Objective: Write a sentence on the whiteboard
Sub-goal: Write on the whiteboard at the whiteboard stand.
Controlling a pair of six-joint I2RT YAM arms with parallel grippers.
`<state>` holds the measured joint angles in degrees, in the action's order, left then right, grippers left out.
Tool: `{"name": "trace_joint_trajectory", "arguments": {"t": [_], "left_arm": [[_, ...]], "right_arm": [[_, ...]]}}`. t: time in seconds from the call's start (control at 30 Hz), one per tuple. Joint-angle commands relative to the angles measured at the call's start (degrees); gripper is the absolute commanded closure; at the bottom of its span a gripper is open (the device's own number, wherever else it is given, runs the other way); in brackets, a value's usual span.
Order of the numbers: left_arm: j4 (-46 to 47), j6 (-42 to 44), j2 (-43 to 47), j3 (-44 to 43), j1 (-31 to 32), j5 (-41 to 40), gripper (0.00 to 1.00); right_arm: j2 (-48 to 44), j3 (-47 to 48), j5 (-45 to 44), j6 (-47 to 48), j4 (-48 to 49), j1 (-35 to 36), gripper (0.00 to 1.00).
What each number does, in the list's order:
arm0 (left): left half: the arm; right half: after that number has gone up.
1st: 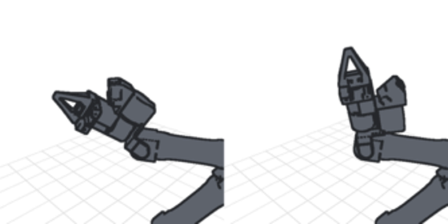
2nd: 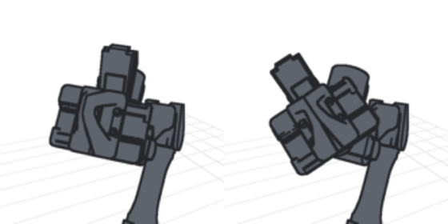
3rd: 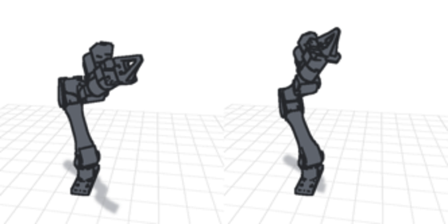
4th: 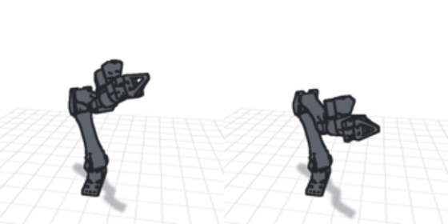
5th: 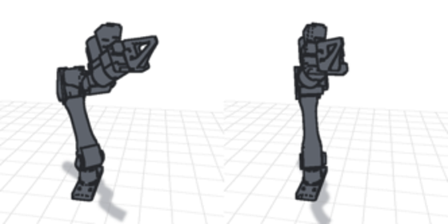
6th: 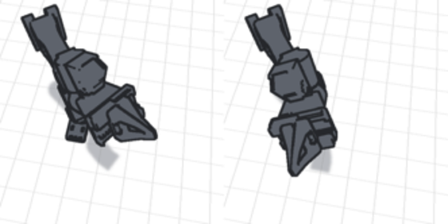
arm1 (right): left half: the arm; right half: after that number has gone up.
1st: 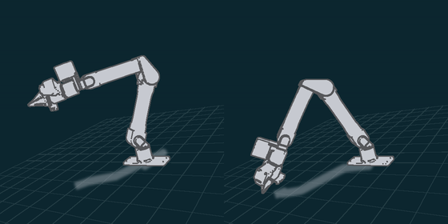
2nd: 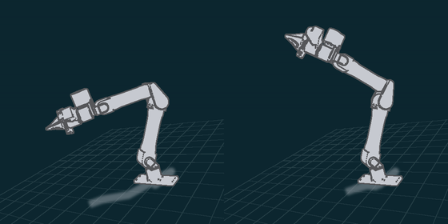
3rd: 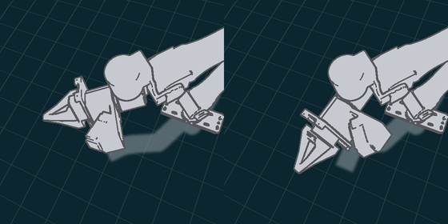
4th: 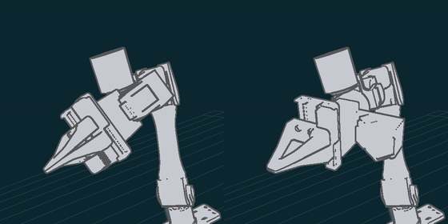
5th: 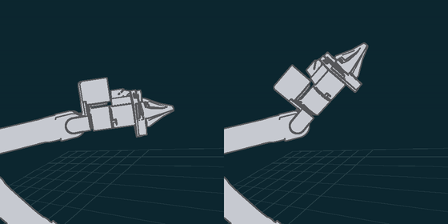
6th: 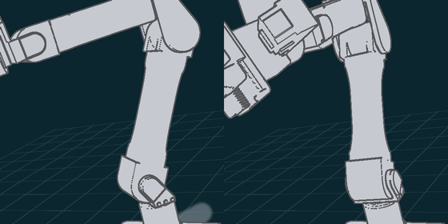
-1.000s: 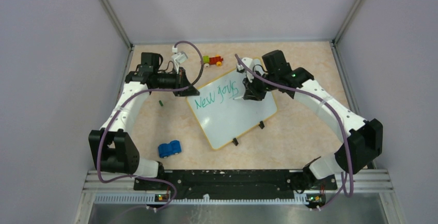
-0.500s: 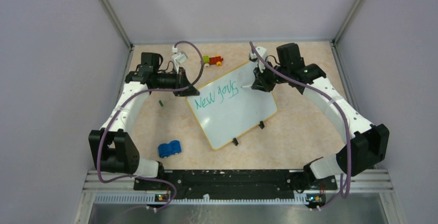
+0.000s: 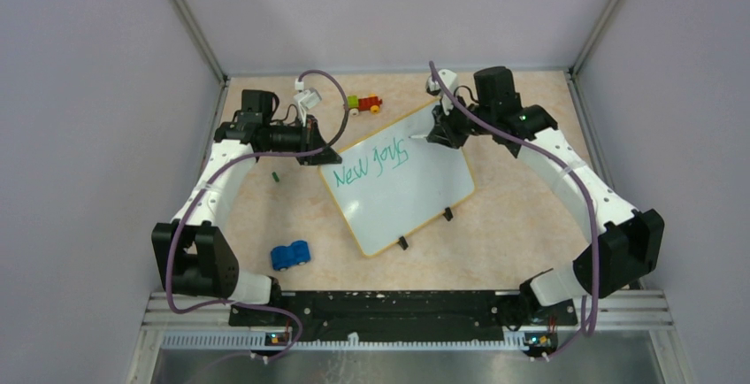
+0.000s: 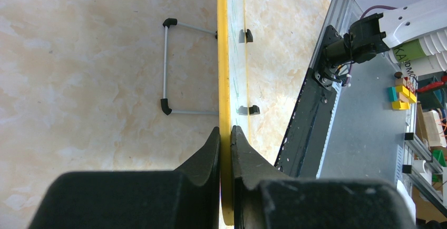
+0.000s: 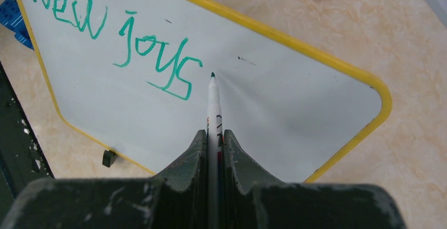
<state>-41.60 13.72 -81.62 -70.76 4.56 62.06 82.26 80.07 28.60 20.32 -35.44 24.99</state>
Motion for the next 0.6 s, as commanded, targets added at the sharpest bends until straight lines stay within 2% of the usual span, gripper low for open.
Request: {"name": "trace_joint_trajectory", "arguments": {"t": [0.0,0.3,0.57], "left_arm": [[-0.41,3.35,0.05,-0.55,1.24,-0.63,1.0],[-0.66,3.42,-0.44,-0.91,1.24,-0.86,1.0],[-0.93,3.67,-0.29,-0.93,1.24,-1.01,1.0]], "right_arm": [[1.34,3.18,0.4,-0.15,2.36,-0.38,1.0],[2.68,3.16,-2.45,1.18,2.1,-0.51,1.0],[2.72,3.34,-2.47,2.47,1.48,-5.38,1.0]]}}
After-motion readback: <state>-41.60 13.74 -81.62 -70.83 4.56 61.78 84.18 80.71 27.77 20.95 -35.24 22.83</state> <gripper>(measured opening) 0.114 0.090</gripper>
